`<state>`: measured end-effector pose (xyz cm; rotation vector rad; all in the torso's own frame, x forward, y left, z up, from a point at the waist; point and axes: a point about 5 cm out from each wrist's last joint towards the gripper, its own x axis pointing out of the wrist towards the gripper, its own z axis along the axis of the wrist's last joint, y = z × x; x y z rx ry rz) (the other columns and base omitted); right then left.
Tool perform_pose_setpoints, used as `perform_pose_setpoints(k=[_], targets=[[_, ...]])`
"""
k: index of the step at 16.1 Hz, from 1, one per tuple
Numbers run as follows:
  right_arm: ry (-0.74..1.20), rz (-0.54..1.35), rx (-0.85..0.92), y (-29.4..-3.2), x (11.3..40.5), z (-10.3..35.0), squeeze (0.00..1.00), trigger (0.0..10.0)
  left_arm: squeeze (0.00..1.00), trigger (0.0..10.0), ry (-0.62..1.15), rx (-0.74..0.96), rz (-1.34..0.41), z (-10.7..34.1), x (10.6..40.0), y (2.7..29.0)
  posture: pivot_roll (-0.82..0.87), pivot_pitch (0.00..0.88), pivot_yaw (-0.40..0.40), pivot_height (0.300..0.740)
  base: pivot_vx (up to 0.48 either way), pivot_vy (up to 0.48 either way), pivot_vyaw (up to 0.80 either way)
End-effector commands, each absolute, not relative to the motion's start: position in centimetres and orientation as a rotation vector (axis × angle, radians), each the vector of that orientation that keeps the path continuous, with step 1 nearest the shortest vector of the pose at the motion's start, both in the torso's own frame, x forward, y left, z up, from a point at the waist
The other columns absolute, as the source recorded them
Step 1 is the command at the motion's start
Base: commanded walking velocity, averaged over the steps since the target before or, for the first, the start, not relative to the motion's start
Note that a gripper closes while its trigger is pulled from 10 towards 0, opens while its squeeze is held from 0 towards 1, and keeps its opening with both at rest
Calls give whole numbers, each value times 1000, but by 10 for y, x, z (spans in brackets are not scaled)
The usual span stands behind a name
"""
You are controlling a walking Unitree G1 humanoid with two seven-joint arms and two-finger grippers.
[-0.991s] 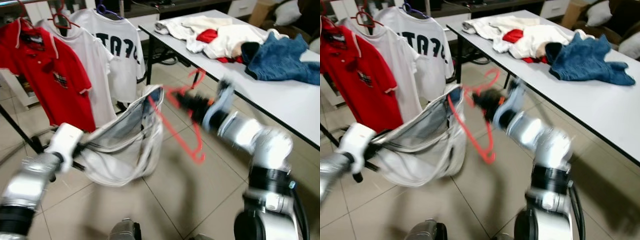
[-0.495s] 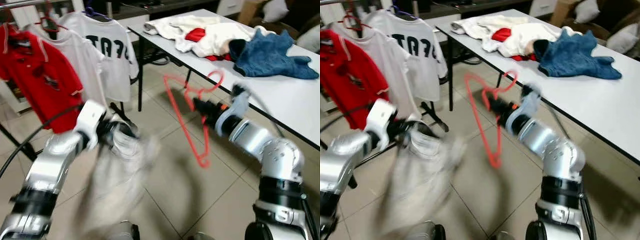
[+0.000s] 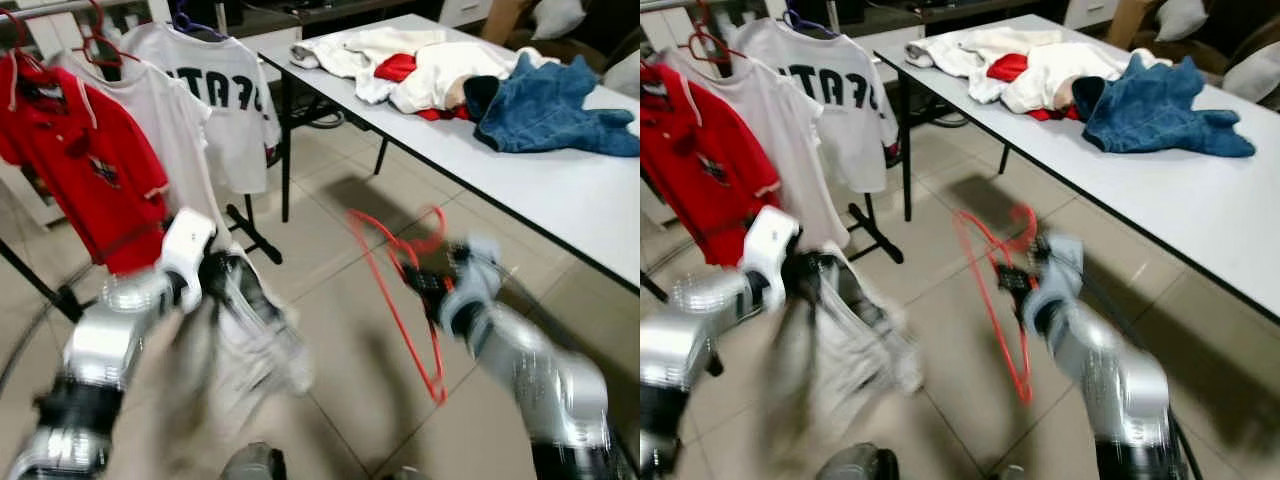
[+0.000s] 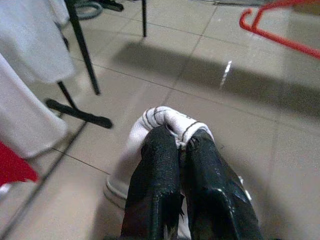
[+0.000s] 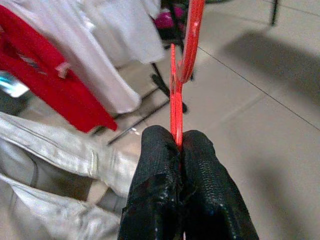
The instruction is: Hang hanger
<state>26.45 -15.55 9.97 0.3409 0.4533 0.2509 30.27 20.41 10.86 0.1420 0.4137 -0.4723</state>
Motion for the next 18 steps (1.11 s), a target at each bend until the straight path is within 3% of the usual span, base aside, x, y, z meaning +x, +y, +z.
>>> perform_pose_setpoints(k=[1,5,6,10,11,15,18], targets=[[386,223,302,-157,261,104,0,10000,0,0,292,115,-482,127,302,194,-99,0,48,705,0,0,0],[361,168,276,-157,246,91,0,10000,0,0,252,75,-501,118,283,174,-106,0,50,705,0,0,0],[353,171,267,-157,244,90,0,10000,0,10000,254,60,-507,113,278,169,-113,0,53,705,0,0,0],[330,262,251,-151,238,88,0,10000,0,10000,258,81,-509,103,262,157,-111,0,50,705,0,0,159],[360,385,206,-139,233,82,0,10000,0,10000,256,107,-510,104,261,155,-108,0,50,705,0,-480,800],[357,439,215,-131,231,82,0,10000,0,10000,257,107,-501,104,258,155,-99,0,44,705,0,-480,800],[370,543,192,-125,226,80,0,10000,0,10000,304,26,-479,101,255,157,-95,0,42,705,0,267,800]])
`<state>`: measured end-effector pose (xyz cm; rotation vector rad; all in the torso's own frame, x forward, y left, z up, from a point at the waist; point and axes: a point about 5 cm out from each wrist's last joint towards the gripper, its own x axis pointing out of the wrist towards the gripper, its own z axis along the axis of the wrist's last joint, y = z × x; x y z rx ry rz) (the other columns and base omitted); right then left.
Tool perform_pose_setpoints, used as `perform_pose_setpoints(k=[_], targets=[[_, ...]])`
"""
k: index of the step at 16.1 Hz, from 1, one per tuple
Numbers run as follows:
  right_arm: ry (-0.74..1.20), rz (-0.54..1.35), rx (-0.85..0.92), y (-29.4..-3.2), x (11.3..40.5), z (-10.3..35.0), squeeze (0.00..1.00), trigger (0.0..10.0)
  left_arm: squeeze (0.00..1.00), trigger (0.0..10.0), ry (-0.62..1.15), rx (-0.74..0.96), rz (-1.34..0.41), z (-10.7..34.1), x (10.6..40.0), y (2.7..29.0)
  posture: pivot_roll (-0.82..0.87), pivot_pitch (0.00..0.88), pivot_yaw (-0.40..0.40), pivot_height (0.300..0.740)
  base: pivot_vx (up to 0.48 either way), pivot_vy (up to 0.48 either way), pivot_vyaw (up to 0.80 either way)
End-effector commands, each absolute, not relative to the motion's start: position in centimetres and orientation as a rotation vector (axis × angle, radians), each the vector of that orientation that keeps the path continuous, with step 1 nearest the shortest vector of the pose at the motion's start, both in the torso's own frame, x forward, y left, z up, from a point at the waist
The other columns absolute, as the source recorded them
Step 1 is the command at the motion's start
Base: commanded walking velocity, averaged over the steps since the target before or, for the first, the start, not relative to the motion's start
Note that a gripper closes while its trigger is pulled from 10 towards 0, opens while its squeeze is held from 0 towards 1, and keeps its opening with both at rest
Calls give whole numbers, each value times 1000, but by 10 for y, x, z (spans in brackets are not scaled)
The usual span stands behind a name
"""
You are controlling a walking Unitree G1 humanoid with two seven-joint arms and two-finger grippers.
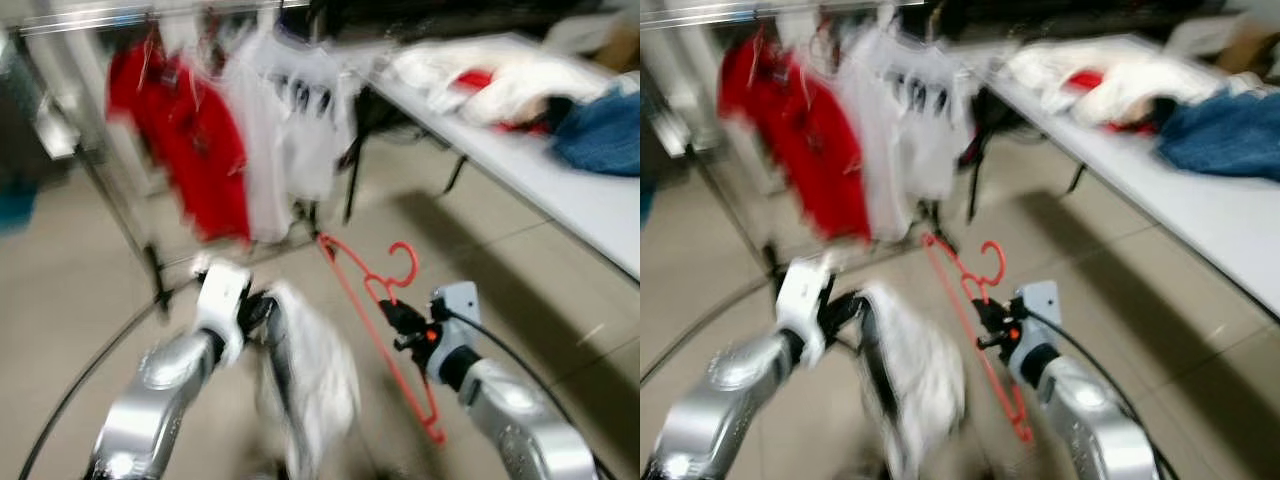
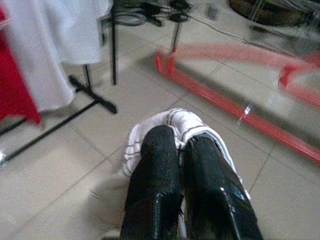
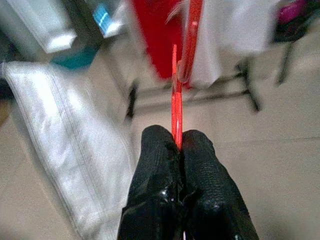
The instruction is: Hang hanger
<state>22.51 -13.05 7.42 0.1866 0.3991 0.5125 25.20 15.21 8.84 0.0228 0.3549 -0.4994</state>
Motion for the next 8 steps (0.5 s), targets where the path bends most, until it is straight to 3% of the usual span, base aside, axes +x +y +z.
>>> perform_pose_setpoints(k=[1,2,4,5,6,7,8], targets=[[375,559,174,-125,226,80,0,10000,0,10000,299,57,-479,102,256,159,-93,0,41,705,0,480,800],[375,559,174,-125,226,80,0,10000,0,10000,299,57,-479,102,256,159,-93,0,41,705,0,480,800],[371,477,171,-133,234,82,0,10000,0,10000,278,109,-477,110,268,165,-85,0,40,705,0,0,0],[374,457,160,-136,236,82,0,10000,0,7137,265,123,-491,112,271,167,-84,0,41,705,0,0,0],[385,453,141,-137,237,83,0,10000,0,1490,276,144,-499,112,273,169,-81,0,41,705,0,0,0],[392,468,104,-140,238,84,0,10000,0,0,302,174,-495,112,279,174,-73,0,39,705,0,0,0],[423,491,47,-144,238,87,0,10000,0,0,332,211,-482,113,291,182,-69,0,40,705,0,0,0]])
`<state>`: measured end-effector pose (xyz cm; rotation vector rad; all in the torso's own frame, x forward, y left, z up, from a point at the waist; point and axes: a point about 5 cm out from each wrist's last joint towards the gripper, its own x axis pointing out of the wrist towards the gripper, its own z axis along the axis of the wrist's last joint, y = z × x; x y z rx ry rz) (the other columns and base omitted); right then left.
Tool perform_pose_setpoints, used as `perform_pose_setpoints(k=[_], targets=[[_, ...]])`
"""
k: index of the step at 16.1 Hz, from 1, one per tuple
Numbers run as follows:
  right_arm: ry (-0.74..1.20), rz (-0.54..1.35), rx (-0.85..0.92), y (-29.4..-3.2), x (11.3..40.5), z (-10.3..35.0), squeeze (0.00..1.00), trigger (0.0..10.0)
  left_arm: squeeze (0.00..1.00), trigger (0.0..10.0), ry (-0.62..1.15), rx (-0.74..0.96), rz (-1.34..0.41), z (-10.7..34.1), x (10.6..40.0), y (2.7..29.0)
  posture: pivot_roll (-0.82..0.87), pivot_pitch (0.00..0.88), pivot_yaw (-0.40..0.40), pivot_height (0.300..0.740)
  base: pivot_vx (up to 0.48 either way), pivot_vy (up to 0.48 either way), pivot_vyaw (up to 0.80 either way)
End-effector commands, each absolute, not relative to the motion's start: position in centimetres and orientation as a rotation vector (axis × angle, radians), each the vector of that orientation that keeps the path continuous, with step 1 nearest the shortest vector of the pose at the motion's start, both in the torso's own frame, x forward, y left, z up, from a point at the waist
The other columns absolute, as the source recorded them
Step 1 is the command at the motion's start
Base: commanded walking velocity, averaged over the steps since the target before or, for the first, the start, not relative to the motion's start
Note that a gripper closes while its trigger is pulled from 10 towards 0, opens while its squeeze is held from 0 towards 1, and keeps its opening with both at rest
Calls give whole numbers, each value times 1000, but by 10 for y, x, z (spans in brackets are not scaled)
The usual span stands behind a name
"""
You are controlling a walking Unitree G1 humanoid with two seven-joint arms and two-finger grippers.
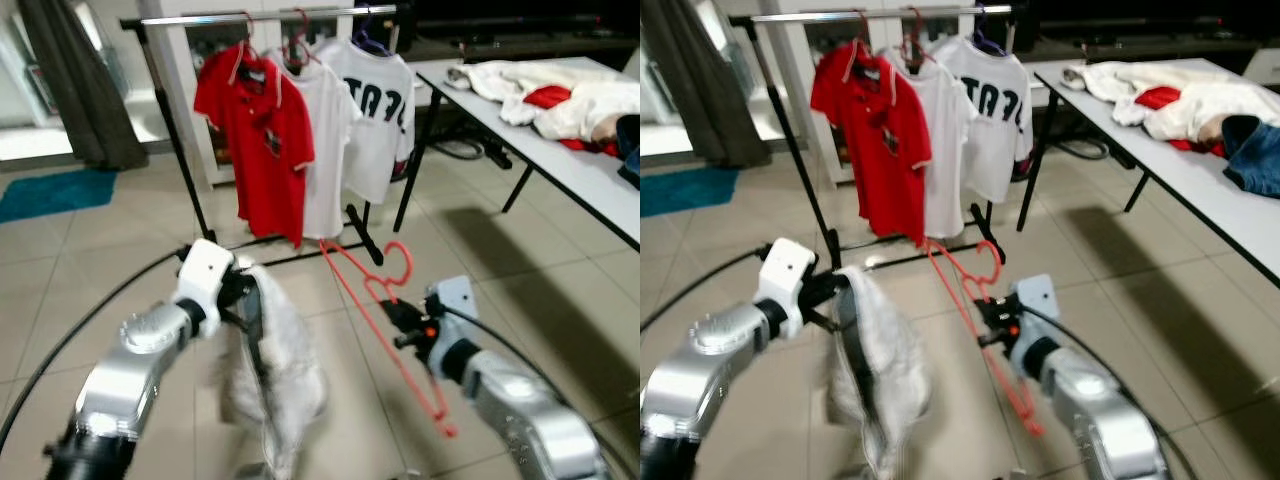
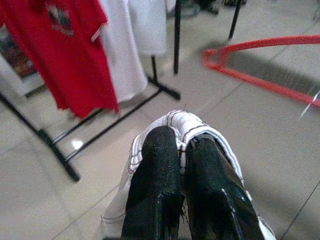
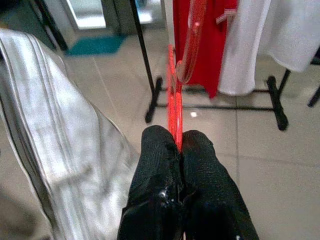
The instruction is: Hang hanger
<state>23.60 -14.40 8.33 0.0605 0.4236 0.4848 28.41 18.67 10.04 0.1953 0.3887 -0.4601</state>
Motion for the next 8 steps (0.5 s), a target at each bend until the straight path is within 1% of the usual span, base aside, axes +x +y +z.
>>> perform_pose_setpoints(k=[1,2,5,6,8], targets=[[433,499,29,-145,238,87,0,10000,0,0,339,219,-486,114,293,183,-68,0,40,705,0,0,0],[498,580,-63,-149,233,88,0,10000,0,0,358,250,-475,118,307,190,-66,0,43,705,0,0,0],[583,663,-158,-155,224,93,0,10000,0,0,390,311,-500,125,325,198,-73,0,62,705,0,0,0],[599,687,-181,-156,221,96,0,10000,0,0,393,323,-512,129,331,198,-73,0,69,705,0,0,0],[588,732,-168,-154,216,107,0,10000,0,0,395,332,-533,134,340,195,-78,0,81,705,0,0,0]])
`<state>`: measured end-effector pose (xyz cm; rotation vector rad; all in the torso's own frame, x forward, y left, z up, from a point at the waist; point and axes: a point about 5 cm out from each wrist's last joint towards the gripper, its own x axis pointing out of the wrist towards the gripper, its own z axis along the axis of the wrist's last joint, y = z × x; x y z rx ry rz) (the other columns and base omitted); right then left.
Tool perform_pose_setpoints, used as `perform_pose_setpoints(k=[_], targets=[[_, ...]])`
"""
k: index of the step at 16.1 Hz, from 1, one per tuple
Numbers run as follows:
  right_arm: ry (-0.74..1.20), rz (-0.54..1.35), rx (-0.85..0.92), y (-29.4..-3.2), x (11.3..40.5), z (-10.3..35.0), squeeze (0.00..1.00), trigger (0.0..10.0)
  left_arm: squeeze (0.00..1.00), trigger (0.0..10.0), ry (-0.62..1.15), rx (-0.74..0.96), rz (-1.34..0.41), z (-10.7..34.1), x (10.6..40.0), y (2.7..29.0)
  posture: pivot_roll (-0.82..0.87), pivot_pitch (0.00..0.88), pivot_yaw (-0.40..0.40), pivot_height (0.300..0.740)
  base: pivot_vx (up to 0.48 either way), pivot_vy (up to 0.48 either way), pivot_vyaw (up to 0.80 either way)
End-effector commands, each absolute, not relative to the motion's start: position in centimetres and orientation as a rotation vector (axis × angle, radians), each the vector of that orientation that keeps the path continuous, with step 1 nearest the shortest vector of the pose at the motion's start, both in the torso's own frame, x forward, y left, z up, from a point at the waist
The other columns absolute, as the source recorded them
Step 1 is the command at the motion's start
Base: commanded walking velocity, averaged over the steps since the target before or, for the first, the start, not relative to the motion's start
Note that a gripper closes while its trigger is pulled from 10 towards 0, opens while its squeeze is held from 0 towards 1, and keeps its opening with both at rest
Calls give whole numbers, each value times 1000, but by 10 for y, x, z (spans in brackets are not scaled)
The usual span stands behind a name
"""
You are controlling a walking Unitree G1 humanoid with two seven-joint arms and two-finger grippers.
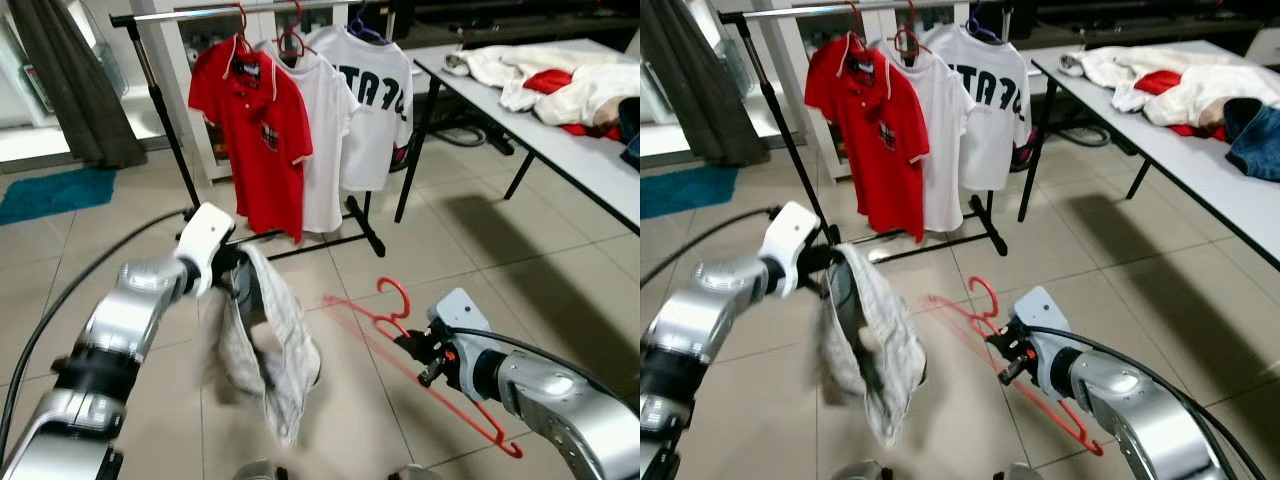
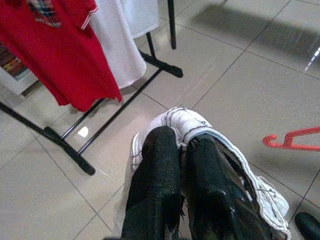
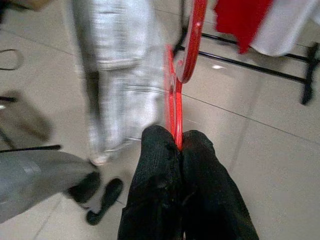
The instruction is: Hang hanger
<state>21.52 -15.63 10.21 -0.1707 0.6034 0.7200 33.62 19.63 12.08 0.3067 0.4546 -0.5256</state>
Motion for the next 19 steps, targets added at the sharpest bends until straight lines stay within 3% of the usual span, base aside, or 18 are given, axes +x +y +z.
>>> perform_pose_setpoints(k=[1,15,19], targets=[[588,767,-168,-152,213,114,0,10000,0,0,396,338,-542,136,347,193,-79,0,89,705,0,0,0],[624,963,-113,-123,209,124,0,10000,0,0,393,343,-564,150,378,172,-64,0,69,705,0,0,0],[664,862,-151,-122,223,110,0,10000,0,0,383,341,-621,152,375,167,-73,0,72,705,0,0,0]])
